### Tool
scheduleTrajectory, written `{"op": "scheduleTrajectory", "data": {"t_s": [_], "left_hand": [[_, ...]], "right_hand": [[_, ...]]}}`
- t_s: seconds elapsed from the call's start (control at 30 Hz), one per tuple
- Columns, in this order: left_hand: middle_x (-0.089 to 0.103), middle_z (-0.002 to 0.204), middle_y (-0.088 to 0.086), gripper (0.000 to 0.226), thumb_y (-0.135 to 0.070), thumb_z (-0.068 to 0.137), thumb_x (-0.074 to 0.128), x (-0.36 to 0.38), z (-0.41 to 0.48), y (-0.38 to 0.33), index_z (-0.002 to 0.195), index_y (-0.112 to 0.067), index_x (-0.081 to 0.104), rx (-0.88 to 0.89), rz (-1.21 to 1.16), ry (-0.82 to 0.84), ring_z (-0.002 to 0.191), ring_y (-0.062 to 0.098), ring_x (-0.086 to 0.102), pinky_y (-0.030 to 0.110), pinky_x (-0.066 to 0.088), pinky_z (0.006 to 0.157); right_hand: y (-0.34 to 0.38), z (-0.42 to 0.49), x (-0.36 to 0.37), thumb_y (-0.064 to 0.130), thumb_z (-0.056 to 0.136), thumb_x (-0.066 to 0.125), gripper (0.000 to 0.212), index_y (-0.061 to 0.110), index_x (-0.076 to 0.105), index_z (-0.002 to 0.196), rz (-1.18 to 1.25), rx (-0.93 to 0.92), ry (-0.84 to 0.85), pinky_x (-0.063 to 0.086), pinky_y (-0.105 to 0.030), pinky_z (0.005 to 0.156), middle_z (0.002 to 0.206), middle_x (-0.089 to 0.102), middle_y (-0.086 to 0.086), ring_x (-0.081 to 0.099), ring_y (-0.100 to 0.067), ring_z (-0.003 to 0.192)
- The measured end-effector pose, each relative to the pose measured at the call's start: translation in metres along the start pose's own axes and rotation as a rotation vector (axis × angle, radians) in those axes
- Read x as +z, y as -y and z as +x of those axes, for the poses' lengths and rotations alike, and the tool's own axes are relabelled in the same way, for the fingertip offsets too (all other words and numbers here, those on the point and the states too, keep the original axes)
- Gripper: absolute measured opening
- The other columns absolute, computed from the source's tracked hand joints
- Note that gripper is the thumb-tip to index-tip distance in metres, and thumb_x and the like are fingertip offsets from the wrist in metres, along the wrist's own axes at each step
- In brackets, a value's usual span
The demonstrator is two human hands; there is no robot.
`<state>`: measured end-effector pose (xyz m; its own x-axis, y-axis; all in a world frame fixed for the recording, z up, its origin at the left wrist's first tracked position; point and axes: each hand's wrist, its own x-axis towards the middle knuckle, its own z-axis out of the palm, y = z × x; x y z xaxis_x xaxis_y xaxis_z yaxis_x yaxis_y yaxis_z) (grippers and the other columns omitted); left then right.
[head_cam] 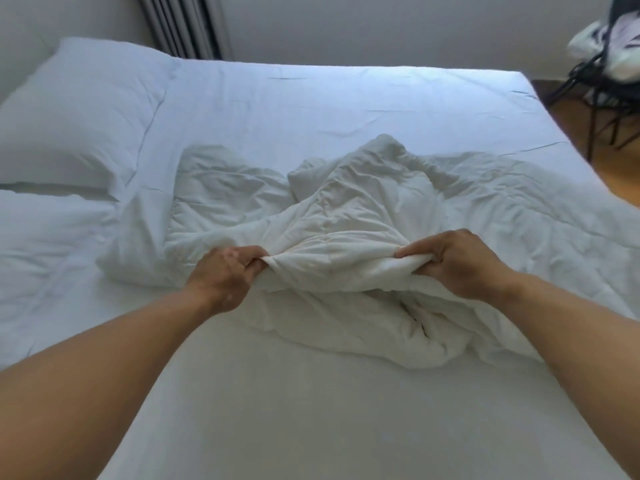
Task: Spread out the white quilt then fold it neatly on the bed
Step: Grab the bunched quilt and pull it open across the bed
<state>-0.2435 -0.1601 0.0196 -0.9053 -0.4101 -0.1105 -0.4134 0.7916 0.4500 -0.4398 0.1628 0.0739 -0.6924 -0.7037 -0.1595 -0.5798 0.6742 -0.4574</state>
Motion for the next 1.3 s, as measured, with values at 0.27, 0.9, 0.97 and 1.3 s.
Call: {"op": "scheduleTrajectory", "data": {"t_s": [0.27, 0.9, 0.97, 1.3], "left_hand": [[0.076, 0.085, 0.001, 0.018, -0.024, 0.096, 0.062, -0.172, -0.042, -0.054, 0.092, -0.016, 0.078, 0.193, -0.453, 0.163, 0.075, 0.004, 0.065, 0.017, 0.05, 0.071], [-0.009, 0.161, 0.019, 0.101, -0.057, 0.083, 0.064, 0.101, -0.085, -0.038, 0.156, -0.037, -0.003, 0.169, 0.669, 0.315, 0.149, 0.044, -0.006, 0.071, -0.005, 0.11], [0.04, 0.144, 0.015, 0.056, -0.031, 0.09, 0.052, 0.113, -0.077, -0.029, 0.145, -0.033, 0.042, 0.253, 0.658, 0.18, 0.137, 0.04, 0.033, 0.069, 0.021, 0.109], [0.071, 0.083, -0.011, 0.034, -0.059, 0.089, 0.051, 0.01, -0.1, -0.031, 0.095, -0.033, 0.072, 0.325, -0.1, 0.235, 0.075, 0.012, 0.065, 0.029, 0.048, 0.067]], "right_hand": [[0.06, -0.047, -0.139, 0.008, 0.075, 0.085, 0.038, 0.039, 0.082, 0.096, 0.214, -0.074, 0.085, 0.054, -0.029, 0.096, 0.097, 0.078, 0.015, 0.072, -0.003, 0.101], [0.024, -0.008, 0.065, 0.051, 0.094, 0.043, 0.08, 0.026, 0.006, 0.16, -0.296, 0.154, 0.087, 0.026, -0.052, 0.117, 0.159, 0.032, -0.001, 0.022, -0.022, 0.15], [0.022, -0.008, 0.071, 0.06, 0.092, 0.042, 0.087, 0.027, 0.0, 0.16, -0.353, 0.142, 0.095, 0.023, -0.055, 0.118, 0.16, 0.03, 0.0, 0.02, -0.021, 0.151], [0.033, -0.026, 0.065, 0.056, 0.095, 0.045, 0.076, 0.029, 0.01, 0.157, -0.367, 0.085, -0.051, 0.02, -0.057, 0.118, 0.156, 0.034, 0.003, 0.028, -0.02, 0.147]]}}
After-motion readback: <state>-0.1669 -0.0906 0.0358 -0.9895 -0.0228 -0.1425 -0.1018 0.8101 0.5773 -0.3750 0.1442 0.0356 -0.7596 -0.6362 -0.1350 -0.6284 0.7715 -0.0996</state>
